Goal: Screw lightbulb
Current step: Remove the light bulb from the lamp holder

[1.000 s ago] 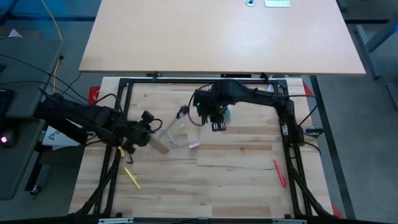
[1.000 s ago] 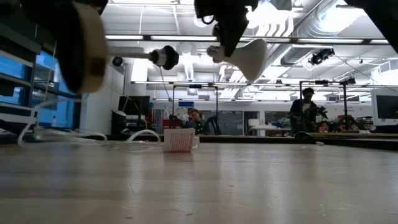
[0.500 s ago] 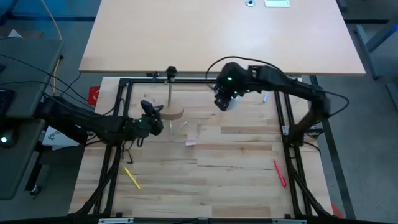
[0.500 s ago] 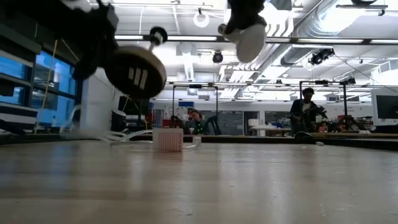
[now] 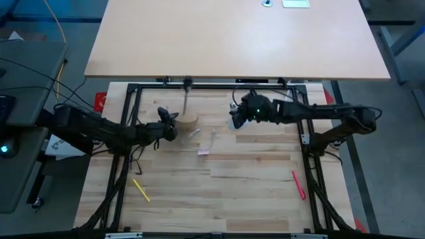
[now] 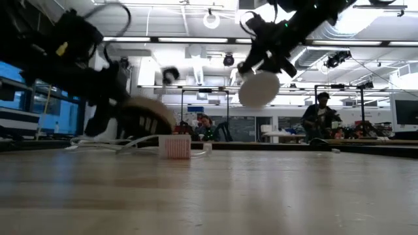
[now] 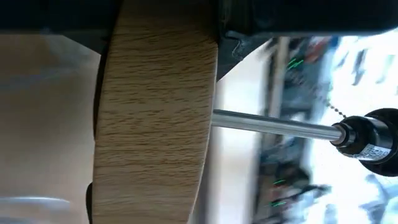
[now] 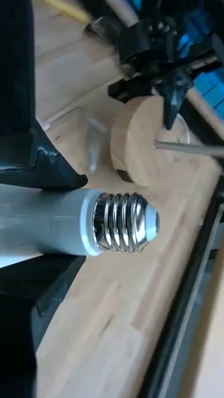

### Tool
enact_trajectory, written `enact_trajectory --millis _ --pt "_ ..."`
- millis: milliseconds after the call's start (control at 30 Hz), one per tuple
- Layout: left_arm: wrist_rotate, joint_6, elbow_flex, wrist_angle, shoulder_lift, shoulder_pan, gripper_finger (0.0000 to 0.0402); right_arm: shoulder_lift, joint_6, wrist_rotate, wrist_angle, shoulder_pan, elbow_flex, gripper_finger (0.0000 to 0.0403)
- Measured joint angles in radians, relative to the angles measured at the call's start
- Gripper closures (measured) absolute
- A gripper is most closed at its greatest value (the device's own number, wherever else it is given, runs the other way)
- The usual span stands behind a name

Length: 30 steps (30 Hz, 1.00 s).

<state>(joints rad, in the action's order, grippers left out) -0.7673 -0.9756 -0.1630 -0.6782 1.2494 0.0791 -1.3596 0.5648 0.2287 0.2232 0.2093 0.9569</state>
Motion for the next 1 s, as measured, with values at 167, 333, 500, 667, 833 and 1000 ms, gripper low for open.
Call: enact_trajectory --millis 167,333,500,667,833,1000 --pt "0.101 0.042 0.000 -0.049 0.122 0.040 0.0292 0.000 -0.006 0.015 -0.072 -0.008 -0.074 0.0261" --pt "0.133 0.100 0.001 -0.072 0.198 0.024 0.0219 -0.001 -0.027 0.015 -0.070 -0.008 -0.090 0.0261" --pt "0.086 0.103 0.002 -0.075 0.193 -0.036 0.0171 -0.001 -0.049 -0.001 -0.076 -0.008 -0.090 0.0261" --pt "-0.067 0.154 -0.002 -0.077 0.151 -0.110 0.0148 -0.001 -0.072 -0.006 -0.068 -0.007 -0.090 0.0261" --pt "-0.162 0.328 -0.002 -0.066 0.118 -0.184 0.0137 0.023 -0.073 -0.021 -0.016 -0.006 -0.090 0.0261" --pt "-0.091 0.488 -0.002 0.013 0.117 -0.260 0.0135 0.059 -0.072 -0.022 0.021 -0.002 -0.090 0.0261"
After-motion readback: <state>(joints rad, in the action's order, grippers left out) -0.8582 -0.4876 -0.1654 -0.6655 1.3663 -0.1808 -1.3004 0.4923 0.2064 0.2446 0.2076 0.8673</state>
